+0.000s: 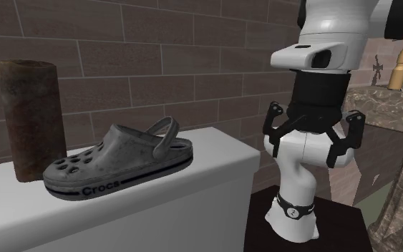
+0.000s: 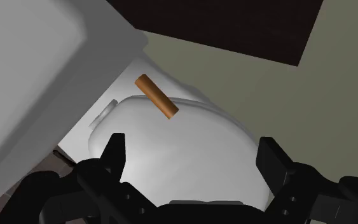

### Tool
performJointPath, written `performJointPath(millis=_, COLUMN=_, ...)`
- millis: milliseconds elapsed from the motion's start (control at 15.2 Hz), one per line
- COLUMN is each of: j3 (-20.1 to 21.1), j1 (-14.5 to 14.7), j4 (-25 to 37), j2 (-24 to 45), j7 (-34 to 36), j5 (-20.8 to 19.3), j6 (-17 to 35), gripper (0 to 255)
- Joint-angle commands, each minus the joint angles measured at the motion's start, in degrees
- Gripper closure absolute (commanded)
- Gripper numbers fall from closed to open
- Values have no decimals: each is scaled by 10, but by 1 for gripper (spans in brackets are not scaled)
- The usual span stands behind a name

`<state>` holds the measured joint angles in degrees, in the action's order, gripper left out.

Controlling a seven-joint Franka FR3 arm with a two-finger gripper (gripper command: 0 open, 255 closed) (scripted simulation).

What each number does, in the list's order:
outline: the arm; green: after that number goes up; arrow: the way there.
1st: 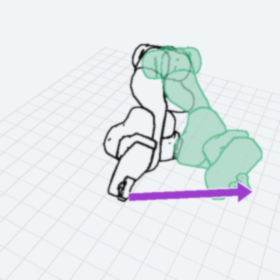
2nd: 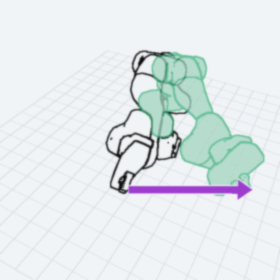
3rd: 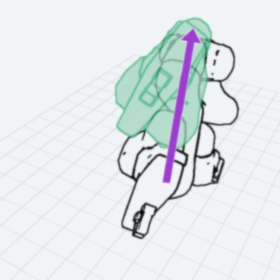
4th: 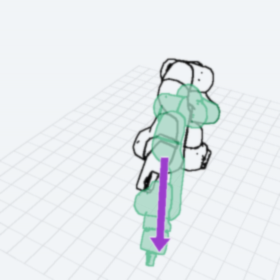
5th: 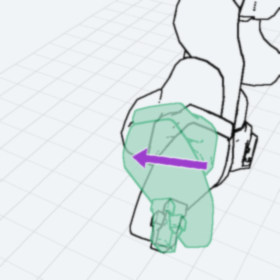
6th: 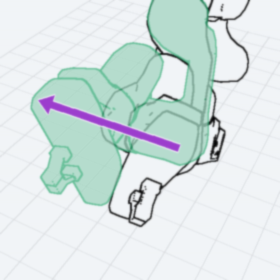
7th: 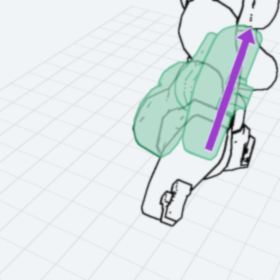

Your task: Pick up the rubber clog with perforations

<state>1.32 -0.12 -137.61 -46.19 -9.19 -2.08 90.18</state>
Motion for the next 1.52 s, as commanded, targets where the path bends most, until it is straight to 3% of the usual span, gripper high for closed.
performJointPath(millis=0, j3=0, j1=0, j4=0, j2=0, j7=0, j5=0, j6=0, gripper=0)
performJointPath(millis=726, j3=-112, j1=-33, j4=217, j2=188, j7=-108, j5=-27, j6=-37, gripper=0)
performJointPath(millis=1386, j3=-207, j1=-61, j4=488, j2=400, j7=-219, j5=15, j6=-117, gripper=0)
performJointPath(millis=1452, j3=-206, j1=-61, j4=476, j2=397, j7=-218, j5=14, j6=-109, gripper=0)
